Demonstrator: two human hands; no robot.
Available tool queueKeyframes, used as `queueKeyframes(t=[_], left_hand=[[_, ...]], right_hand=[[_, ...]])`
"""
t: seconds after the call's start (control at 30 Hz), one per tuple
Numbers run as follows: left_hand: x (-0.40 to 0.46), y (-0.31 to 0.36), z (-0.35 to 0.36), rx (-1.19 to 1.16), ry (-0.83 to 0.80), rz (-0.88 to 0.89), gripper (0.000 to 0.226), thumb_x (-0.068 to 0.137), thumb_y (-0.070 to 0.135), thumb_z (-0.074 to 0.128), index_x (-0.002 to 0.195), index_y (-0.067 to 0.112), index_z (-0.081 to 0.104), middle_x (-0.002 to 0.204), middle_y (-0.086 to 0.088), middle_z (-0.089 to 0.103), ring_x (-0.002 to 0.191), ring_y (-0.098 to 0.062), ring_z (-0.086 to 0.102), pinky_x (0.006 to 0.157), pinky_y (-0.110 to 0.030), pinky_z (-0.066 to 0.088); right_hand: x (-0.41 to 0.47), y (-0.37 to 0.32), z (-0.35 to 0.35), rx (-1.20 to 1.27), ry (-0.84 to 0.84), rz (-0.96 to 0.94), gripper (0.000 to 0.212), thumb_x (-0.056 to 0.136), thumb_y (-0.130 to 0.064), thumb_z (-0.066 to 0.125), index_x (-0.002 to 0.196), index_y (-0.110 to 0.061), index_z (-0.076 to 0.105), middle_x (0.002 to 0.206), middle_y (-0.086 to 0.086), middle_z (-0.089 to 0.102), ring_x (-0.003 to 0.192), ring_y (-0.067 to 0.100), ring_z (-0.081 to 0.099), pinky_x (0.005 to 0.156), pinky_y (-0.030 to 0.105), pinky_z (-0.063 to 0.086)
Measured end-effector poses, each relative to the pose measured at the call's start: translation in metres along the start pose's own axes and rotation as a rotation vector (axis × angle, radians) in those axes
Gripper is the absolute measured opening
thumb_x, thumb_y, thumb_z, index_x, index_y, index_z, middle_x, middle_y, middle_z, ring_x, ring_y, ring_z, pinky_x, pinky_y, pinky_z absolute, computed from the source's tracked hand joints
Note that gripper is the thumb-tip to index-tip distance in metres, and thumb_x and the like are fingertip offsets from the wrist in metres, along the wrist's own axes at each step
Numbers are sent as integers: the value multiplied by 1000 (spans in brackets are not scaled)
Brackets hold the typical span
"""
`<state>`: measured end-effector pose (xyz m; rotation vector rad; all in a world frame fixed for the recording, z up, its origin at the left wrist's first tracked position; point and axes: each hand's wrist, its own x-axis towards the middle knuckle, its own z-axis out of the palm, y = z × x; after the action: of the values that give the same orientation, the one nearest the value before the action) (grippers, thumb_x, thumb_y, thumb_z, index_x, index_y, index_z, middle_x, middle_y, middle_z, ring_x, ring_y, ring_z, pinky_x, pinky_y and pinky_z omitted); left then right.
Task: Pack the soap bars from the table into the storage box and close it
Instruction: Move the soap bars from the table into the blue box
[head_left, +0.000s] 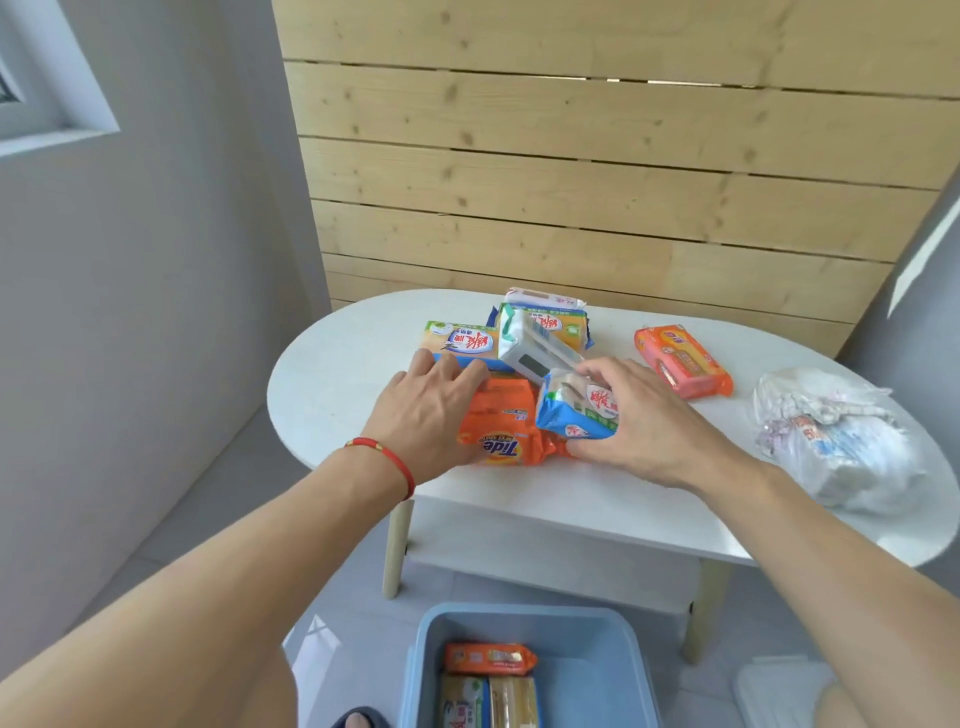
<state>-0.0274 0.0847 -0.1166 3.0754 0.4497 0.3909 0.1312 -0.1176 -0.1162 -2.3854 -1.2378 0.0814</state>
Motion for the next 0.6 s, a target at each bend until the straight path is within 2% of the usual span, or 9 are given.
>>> queueKeyframes(t=[0.1, 0.17, 0.3, 0.37, 0.43, 0.5, 0.53, 0.6], left_hand=[[-3, 5, -2, 62, -5, -79, 84, 65, 65, 76, 132, 26, 45, 118, -1, 57, 110, -27, 46, 84, -41, 46], [-5, 5, -4, 126, -21, -130, 79, 66, 68, 72, 130, 27, 49, 118, 0, 56, 112, -27, 44, 84, -42, 43], [-6, -2, -13, 197, -114, -214, 59, 76, 50, 69, 127, 27, 53, 125, -3, 52, 118, -30, 40, 86, -45, 39], [-6, 4, -15, 70, -81, -248, 54, 78, 46, 65, 127, 29, 55, 132, -2, 50, 120, -31, 41, 90, -46, 40], [2, 20, -18, -136, 92, -202, 51, 78, 45, 62, 126, 27, 59, 133, -2, 54, 121, -32, 46, 94, -45, 43], [22, 40, -21, -192, 208, -52, 56, 79, 39, 63, 131, 22, 56, 140, -6, 51, 126, -33, 46, 98, -46, 45], [34, 48, -21, -141, 194, 10, 61, 79, 37, 64, 136, 21, 52, 146, -8, 46, 131, -33, 42, 101, -48, 43], [60, 58, -20, 49, 35, 53, 67, 83, 36, 64, 144, 21, 43, 154, -9, 37, 143, -32, 30, 111, -52, 34]], right_hand=[[-9, 19, -8, 7, 33, 152, 75, 65, -53, 82, 129, -28, 52, 125, -3, 59, 114, 17, 54, 87, 32, 43], [-14, 32, -13, 5, 67, 275, 79, 66, -56, 82, 131, -23, 53, 128, -1, 60, 114, 20, 56, 84, 34, 43], [-22, 48, -18, -24, 99, 417, 84, 67, -62, 80, 134, -19, 53, 131, 5, 59, 108, 23, 54, 80, 35, 42], [-24, 49, -18, 4, 110, 420, 86, 67, -63, 80, 136, -19, 54, 132, 4, 59, 107, 22, 54, 80, 34, 41], [-23, 47, -20, 23, 118, 422, 88, 67, -62, 81, 138, -19, 54, 135, 4, 60, 114, 24, 57, 80, 33, 41], [-19, 42, -21, 28, 114, 436, 88, 67, -61, 82, 139, -19, 54, 135, 5, 60, 115, 26, 57, 79, 34, 43], [-16, 41, -21, 15, 116, 445, 85, 67, -60, 82, 136, -18, 56, 132, 6, 60, 111, 27, 58, 77, 34, 44], [-14, 41, -18, -34, 119, 481, 78, 67, -59, 82, 127, -16, 59, 124, 10, 62, 100, 29, 58, 73, 36, 48]])
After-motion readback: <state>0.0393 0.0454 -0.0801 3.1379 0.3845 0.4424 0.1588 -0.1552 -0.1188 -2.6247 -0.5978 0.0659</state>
